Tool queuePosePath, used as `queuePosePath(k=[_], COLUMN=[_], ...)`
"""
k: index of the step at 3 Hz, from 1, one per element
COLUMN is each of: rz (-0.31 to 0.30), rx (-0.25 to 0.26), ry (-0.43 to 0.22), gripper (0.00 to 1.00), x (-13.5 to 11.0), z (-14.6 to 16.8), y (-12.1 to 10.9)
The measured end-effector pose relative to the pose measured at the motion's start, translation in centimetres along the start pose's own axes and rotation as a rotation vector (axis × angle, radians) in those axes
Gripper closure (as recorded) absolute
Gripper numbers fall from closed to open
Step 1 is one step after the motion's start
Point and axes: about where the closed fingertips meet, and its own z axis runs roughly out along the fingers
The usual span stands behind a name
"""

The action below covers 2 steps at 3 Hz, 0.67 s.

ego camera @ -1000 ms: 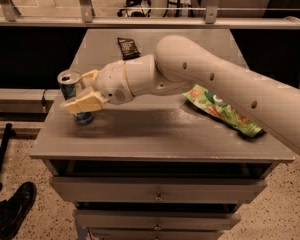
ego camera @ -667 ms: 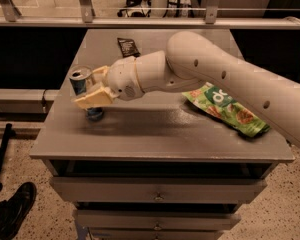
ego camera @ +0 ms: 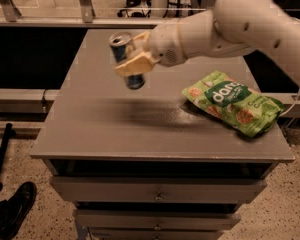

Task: Move redbull can near rxbar chocolate

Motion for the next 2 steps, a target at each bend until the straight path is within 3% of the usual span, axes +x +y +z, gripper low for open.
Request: queuePosePath(k=[1,2], rz=[-0.008,-0.011], rx=[0.055,0.059], ry=[0.018,0.017], gripper=[1.0,1.0], x=[-0.51,-0.65], z=[-3.37,-3.54], y=[-2.12,-2.29])
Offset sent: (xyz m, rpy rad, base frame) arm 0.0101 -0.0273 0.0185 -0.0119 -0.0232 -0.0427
